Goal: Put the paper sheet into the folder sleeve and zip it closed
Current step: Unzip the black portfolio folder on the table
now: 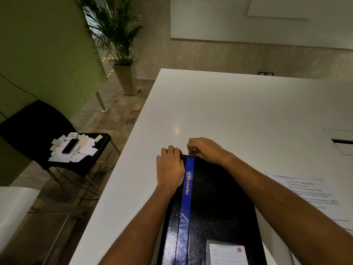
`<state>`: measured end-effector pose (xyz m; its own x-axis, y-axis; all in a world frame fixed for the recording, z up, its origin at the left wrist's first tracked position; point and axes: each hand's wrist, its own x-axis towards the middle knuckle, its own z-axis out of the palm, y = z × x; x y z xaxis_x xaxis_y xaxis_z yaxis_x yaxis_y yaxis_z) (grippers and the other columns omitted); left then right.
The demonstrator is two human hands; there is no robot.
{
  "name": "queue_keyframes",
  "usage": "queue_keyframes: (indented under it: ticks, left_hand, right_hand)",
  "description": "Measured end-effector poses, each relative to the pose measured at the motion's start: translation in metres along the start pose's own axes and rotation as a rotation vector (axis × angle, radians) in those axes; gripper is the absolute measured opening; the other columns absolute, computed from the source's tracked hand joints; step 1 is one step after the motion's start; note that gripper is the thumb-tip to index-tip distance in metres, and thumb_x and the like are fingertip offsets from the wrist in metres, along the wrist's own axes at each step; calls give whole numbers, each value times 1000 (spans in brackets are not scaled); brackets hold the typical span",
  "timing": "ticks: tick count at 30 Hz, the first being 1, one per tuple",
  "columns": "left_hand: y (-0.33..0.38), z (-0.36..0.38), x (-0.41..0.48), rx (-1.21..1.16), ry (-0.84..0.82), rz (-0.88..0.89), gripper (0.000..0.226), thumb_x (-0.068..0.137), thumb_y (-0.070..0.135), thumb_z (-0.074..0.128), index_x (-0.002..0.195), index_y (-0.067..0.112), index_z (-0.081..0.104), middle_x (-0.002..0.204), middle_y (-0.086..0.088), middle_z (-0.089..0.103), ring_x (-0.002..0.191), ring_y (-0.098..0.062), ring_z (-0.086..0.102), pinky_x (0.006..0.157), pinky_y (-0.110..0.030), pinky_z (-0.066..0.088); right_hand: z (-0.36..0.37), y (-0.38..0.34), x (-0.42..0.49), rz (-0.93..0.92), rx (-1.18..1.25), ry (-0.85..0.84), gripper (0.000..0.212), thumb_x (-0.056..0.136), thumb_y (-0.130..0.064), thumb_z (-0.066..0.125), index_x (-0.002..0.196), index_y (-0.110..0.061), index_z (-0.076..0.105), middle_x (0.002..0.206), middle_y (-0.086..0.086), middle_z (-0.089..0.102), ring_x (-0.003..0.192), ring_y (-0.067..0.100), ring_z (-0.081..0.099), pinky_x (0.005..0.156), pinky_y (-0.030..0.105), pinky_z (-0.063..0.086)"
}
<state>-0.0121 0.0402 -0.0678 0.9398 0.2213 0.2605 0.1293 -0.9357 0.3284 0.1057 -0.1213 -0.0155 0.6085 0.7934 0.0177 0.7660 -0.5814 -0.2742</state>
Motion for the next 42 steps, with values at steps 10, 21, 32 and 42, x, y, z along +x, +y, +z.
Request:
queue_keyframes:
  ticks: [10, 21, 32, 42]
  left_hand:
    - [-1, 5, 1, -14, -3, -26, 22, 109, 35, 49, 116, 20, 64, 120, -1, 64, 106, -20, 56, 89, -38, 51]
    - [-4, 0, 8, -109, -7, -9, 22, 110, 25, 43, 112, 17, 63, 115, -3, 62, 101, -22, 55, 89, -42, 47]
    - [-8, 2, 8, -139, -1, -38, 23, 112, 29, 43, 110, 19, 64, 114, 0, 61, 101, -19, 54, 90, -39, 45]
    - [-9, 4, 6, -121, 3, -49, 26, 114, 32, 41, 105, 21, 62, 108, 2, 59, 98, -20, 54, 88, -40, 46]
  right_hand:
    - [3, 6, -8, -34, 38, 20, 5, 102, -11, 74, 98, -11, 71, 106, 4, 74, 96, 22, 70, 85, 36, 62]
    - [9, 3, -4, 14, 167, 88, 10, 100, -9, 76, 92, -15, 72, 100, -4, 71, 91, 16, 66, 81, 41, 60]
    - [-10, 48, -56, 68, 112, 58, 16, 100, -14, 78, 90, -23, 71, 95, -12, 66, 88, 10, 64, 76, 30, 52]
    - [-24, 72, -117, 175, 110, 137, 14, 102, -15, 77, 90, -21, 73, 96, -12, 68, 88, 9, 66, 78, 30, 56]
